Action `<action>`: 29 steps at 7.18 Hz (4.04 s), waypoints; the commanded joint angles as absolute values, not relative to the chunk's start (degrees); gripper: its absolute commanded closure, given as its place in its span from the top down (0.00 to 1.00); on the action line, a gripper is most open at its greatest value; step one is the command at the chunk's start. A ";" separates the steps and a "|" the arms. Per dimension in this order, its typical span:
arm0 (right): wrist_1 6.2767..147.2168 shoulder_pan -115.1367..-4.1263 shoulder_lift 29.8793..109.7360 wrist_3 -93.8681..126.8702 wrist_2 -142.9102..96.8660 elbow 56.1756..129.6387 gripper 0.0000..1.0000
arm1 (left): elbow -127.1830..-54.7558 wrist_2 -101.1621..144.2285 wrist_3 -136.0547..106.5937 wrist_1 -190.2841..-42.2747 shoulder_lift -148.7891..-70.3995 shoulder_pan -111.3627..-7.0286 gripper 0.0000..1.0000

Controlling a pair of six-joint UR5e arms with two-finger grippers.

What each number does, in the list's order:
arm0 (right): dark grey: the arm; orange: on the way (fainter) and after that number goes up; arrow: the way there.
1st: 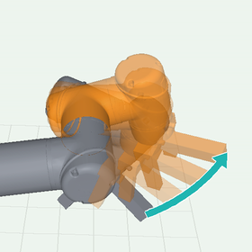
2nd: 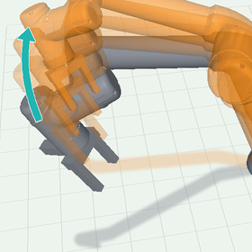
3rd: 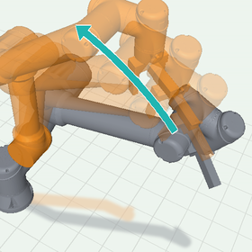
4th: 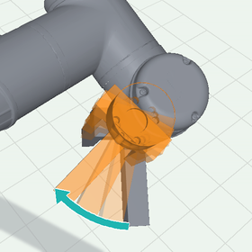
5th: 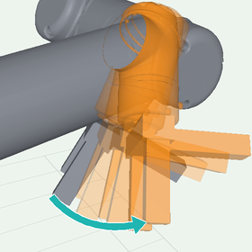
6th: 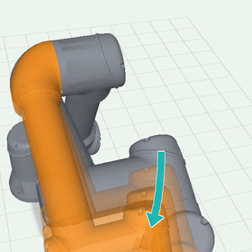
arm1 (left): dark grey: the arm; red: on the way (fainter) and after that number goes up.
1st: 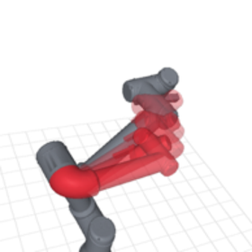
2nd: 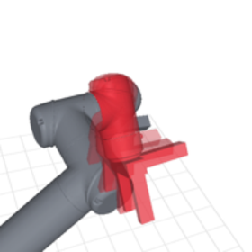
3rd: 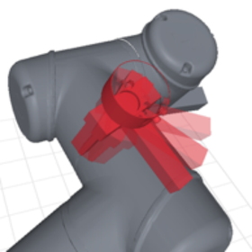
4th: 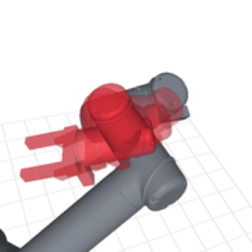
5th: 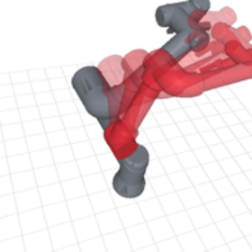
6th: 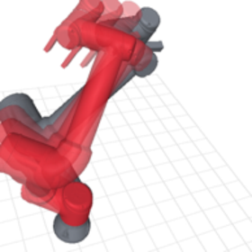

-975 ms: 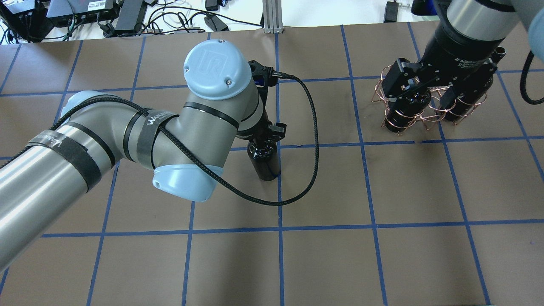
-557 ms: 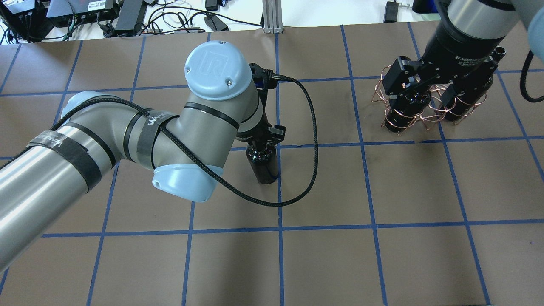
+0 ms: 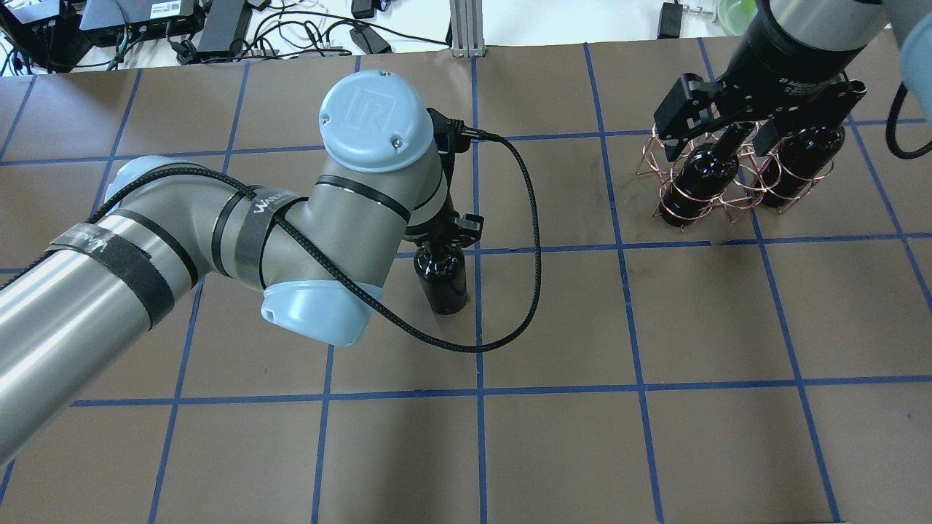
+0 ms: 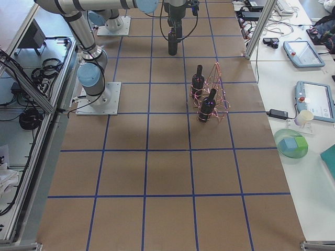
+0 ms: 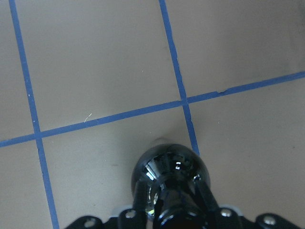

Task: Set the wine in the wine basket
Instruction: 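Lower the bottle upright onto the table and open the left gripper, then raise the left gripper away while the right gripper moves toward the bottle, then lower the open right gripper over the standing bottle's neck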

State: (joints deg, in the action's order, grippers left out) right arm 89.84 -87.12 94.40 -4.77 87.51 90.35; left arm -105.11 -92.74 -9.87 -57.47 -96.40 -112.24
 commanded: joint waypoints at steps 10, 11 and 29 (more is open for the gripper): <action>87.27 -87.19 94.57 -4.21 88.15 90.35 1.00 | -82.21 -87.10 -3.30 -94.77 -89.83 -91.19 0.64; 87.36 -87.19 95.01 -3.87 89.02 90.35 1.00 | -81.31 -87.71 1.10 -99.62 -88.69 -88.71 0.64; 97.73 -118.56 70.14 29.62 87.82 80.33 0.90 | -84.38 -90.09 8.88 -99.14 -88.33 -81.74 0.64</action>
State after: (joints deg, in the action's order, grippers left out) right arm 97.33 -118.57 70.28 29.36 89.32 79.84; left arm -84.36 -90.08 8.87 -99.13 -88.33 -81.75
